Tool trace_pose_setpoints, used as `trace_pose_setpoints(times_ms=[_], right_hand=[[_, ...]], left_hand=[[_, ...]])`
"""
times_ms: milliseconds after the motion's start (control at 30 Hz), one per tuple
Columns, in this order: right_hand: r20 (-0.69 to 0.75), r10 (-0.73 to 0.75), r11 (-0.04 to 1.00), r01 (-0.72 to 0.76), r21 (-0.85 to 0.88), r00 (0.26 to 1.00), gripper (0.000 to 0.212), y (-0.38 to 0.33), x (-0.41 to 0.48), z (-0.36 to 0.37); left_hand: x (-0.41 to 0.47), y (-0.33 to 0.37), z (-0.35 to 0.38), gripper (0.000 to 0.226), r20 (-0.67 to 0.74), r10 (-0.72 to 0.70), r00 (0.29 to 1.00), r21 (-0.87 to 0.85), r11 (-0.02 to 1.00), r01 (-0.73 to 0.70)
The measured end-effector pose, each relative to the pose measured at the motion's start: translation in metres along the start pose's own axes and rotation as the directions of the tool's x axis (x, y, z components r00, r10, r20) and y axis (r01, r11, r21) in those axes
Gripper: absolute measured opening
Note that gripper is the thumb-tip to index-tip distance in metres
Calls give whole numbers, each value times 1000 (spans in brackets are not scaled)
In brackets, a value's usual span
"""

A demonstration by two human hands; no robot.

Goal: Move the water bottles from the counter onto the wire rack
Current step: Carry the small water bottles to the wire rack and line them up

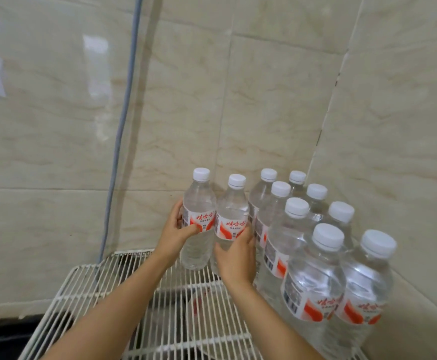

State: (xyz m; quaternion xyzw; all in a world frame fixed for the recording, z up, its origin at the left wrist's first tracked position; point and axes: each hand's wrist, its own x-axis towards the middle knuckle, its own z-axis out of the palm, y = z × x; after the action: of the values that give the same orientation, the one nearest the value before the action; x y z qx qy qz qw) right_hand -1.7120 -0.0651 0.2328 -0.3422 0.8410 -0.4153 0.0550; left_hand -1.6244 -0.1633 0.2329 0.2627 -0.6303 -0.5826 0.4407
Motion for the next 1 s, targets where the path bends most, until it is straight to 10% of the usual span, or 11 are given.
trace_pose_setpoints(times_ms=[233,633,1000], right_hand=[[69,5,998,0,-67,998,83,27,-28,16],[-46,139,984,-132,118,989,63,26,-11,37],[145,210,957,-234,172,967,78,28,10,48]], left_hand=[[-34,-31,7,87,-181,-142,973,532,818,219],[-23,-38,16,63,-158,-86,984,515,843,156],[-18,-42,15,58,-171,-113,979,475,861,183]])
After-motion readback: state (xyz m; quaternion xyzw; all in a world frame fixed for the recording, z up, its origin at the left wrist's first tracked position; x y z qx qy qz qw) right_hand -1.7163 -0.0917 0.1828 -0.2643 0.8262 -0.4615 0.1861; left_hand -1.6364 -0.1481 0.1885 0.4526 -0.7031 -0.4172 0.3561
